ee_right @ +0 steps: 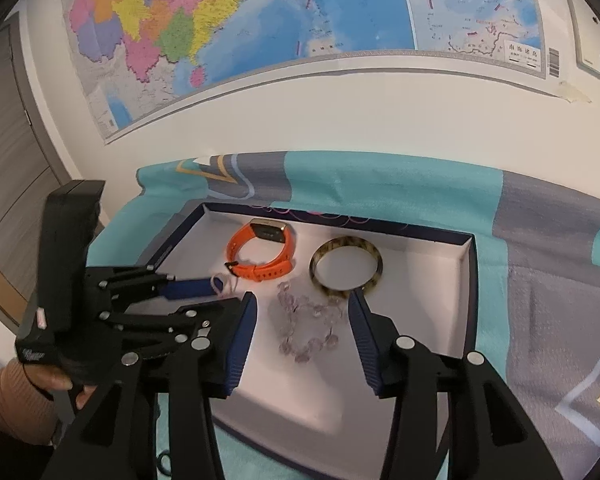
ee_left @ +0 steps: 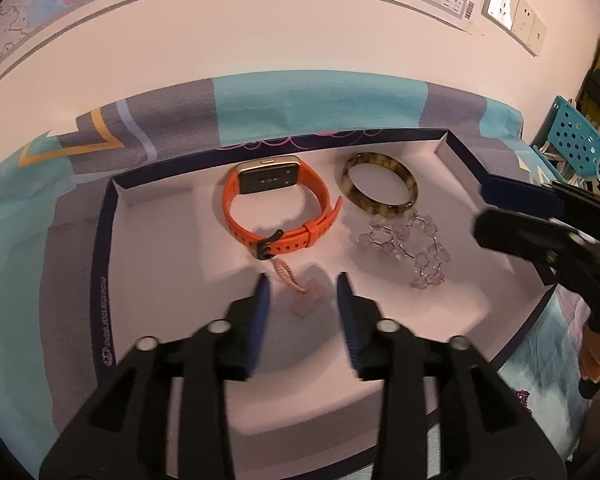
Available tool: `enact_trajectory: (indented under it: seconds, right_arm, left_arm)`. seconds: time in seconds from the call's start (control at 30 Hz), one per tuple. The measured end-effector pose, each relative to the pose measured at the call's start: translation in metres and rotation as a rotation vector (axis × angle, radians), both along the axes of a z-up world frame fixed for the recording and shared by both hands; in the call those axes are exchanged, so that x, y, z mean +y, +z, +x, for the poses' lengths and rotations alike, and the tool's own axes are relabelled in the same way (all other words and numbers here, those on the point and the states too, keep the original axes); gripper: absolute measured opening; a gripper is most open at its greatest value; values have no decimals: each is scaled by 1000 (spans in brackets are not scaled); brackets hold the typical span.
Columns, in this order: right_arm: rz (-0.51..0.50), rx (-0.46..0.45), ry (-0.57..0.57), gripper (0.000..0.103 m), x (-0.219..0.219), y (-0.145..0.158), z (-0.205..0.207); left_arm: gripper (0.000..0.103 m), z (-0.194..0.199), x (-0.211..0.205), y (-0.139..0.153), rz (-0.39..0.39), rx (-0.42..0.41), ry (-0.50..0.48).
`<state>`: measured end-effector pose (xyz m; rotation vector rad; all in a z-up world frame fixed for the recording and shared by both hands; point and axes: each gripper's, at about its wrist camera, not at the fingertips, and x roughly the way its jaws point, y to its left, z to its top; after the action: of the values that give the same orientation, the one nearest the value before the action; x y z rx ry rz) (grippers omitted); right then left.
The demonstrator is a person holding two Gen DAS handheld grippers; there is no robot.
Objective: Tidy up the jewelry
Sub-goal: 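Open the right gripper releasing the crystal bracelet while the left gripper releases the pink clip, then withdraw both grippers from the box toward the jewelry on the cloth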
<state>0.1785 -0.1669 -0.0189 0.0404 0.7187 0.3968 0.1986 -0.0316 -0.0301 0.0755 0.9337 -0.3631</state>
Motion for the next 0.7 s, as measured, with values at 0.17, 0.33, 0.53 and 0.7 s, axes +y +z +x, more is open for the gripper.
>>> enact_trajectory:
  seconds: [0.17, 0.33, 0.53, 0.7]
  right_arm:
    - [-27, -39, 14, 49, -2, 4, -30]
    - [-50, -44, 58, 49, -4, 0, -66]
    - [-121, 0, 90, 48, -4, -24, -100]
    - [-132, 46, 87, 40, -6, -43, -116]
  left_arm:
    - [51, -12, 7, 9, 12, -39, 11]
    - [62, -33, 21, 23, 3, -77, 41]
    - [64, -72, 37, 35, -25, -127, 30]
    - [63, -107, 40, 27, -8, -132, -18]
